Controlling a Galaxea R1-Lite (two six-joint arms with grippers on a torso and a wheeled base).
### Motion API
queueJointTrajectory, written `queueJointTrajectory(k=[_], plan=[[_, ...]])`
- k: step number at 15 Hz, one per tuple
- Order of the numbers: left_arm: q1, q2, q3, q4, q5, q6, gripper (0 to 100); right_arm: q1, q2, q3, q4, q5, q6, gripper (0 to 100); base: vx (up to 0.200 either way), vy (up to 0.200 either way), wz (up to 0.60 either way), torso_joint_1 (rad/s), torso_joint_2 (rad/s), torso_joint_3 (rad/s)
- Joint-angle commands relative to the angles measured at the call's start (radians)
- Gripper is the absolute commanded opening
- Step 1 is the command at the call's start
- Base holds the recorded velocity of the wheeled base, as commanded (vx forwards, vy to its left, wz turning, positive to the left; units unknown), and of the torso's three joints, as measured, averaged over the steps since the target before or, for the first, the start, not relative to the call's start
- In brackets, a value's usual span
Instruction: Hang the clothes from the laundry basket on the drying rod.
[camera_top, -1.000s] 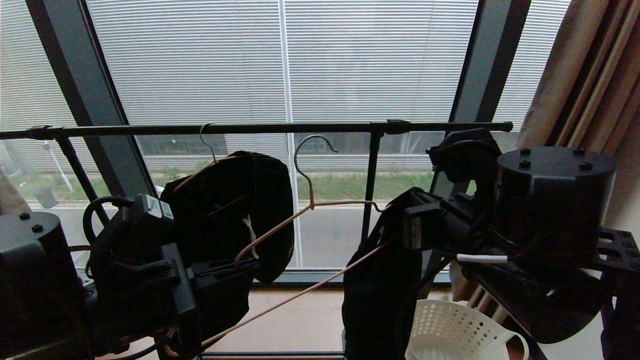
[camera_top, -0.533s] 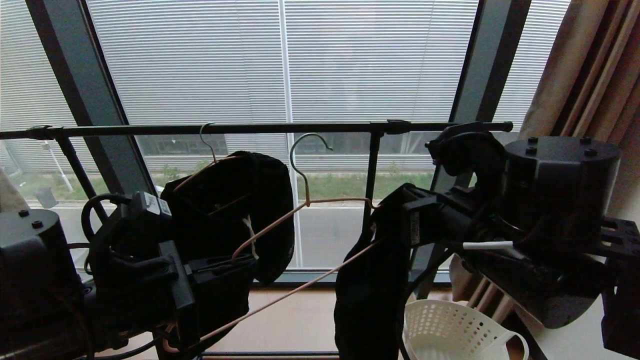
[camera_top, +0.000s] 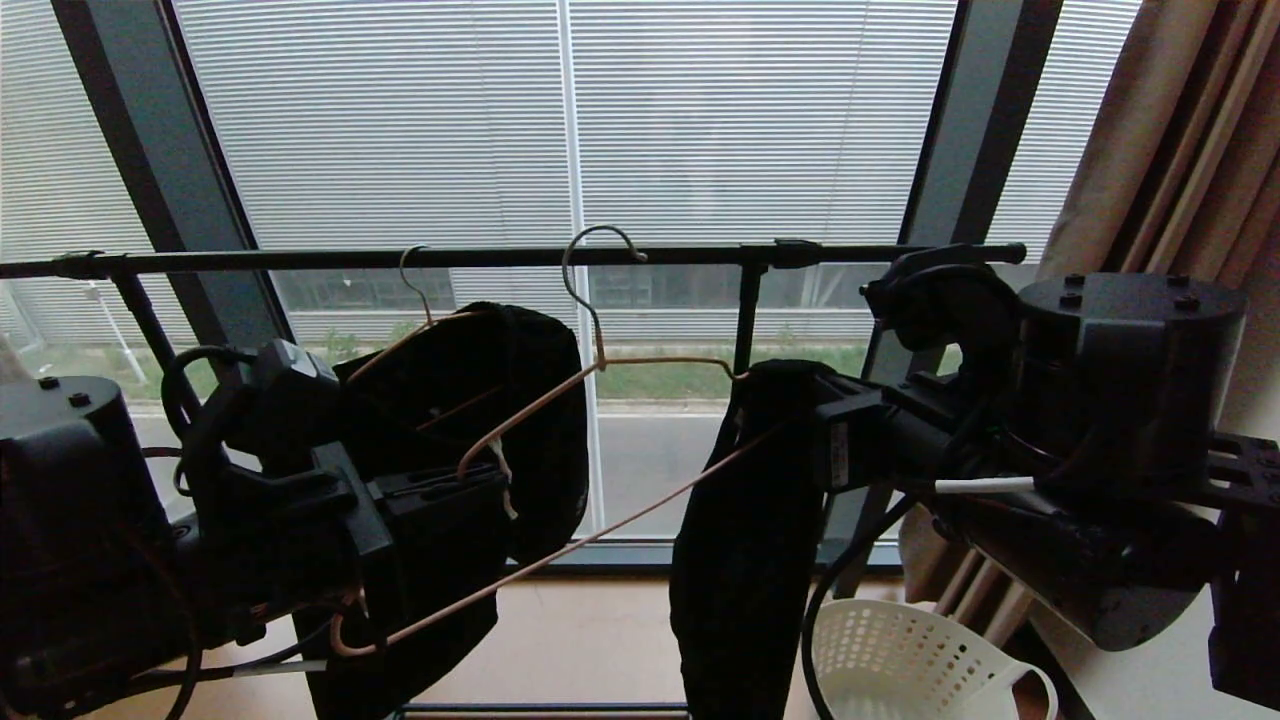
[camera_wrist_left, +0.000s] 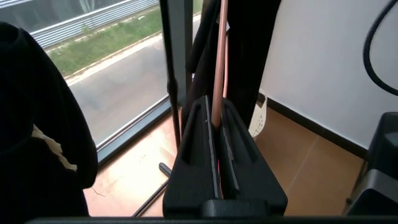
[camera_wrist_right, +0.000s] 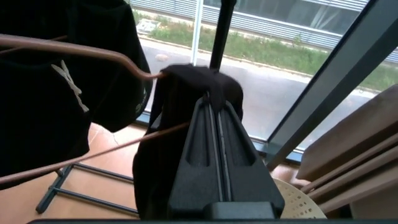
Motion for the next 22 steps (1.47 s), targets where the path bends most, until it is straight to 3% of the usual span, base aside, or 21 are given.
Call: queueJointTrajectory(k=[1,5,8,13,22], plan=[[-0.006,0.036,-0.019,-0.001,0.001,0.000,0,0.032,-0.003,0.008,0.000,0.000,0.000,0,0.000,0.000,0.00,0.000,0.00,0.000],[-0.042,0.045,-0.028,-0.001,0.013,0.003,0,0.155,0.020,0.002,-0.014,-0.004,0.042,0,0.000,0.000,0.00,0.000,0.00,0.000],[-0.050,0.040,-0.023,-0.002,0.013,0.004,0,0.163,0.048,-0.009,-0.084,-0.006,0.040,0,0.000,0.000,0.00,0.000,0.00,0.000],[-0.058,0.040,-0.017,-0.002,0.013,0.006,0,0.219,0.056,-0.018,-0.086,-0.010,0.040,0,0.000,0.000,0.00,0.000,0.00,0.000],[-0.095,0.030,0.023,-0.005,0.013,0.018,0,0.290,0.091,-0.153,-0.072,-0.012,-0.023,0,0.000,0.000,0.00,0.000,0.00,0.000]])
